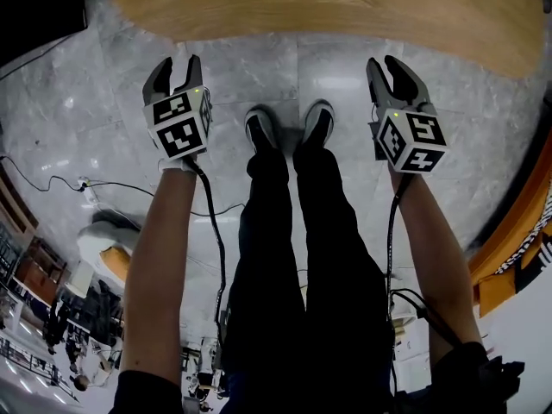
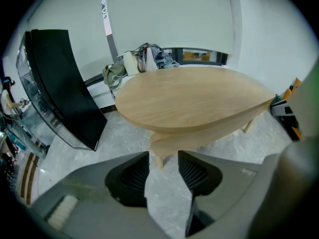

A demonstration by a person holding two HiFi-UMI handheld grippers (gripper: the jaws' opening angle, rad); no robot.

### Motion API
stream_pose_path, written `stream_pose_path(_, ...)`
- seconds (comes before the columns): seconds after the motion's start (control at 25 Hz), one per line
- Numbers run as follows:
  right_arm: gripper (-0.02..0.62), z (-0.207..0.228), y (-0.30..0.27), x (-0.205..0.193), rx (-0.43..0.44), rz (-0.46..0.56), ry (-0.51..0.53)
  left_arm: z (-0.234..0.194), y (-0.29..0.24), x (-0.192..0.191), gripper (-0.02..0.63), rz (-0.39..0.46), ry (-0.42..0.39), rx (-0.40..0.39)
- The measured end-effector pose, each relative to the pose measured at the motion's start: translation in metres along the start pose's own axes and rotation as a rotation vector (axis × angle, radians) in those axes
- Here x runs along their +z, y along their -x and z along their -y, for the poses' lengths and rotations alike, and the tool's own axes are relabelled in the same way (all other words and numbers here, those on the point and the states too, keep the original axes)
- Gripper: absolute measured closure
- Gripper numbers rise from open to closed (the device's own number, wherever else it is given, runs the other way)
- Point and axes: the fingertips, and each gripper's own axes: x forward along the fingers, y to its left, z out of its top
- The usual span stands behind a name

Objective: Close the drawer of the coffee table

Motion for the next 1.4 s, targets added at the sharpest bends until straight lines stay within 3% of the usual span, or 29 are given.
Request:
stream_pose_path(0.2, 0.481, -0.012, 0.031, 0.04, 0.008, 0.056, -0.025, 0.011, 0.064, 0.045, 0.446, 0.116, 0.002, -0.036)
stream_pose_path(0.52, 0.521, -0.064, 0.125, 0.158, 0.035, 0.248, 0.002, 0.052, 0.206, 0.136, 0.568, 0.309, 0.028, -0.158)
stream_pose_path(0.76, 0.592, -0.119, 0.204, 0.257, 0.103, 0.433, 0.128, 0.06, 0.307, 0.213, 0.596, 0.491, 0.045, -0.228)
stream_pose_path(0.92, 0.592, -0.143, 0.253, 0.296, 0.141, 0.514, 0.205, 0.061, 0.37, 0.248, 0.603, 0.584, 0.036, -0.242)
stream_pose_path(1.4, 0.592, -0.205, 0.4, 0.412, 0.188, 0.722, 0.24, 0.044, 0.545, 0.342, 0.603, 0.862, 0.056, -0.268)
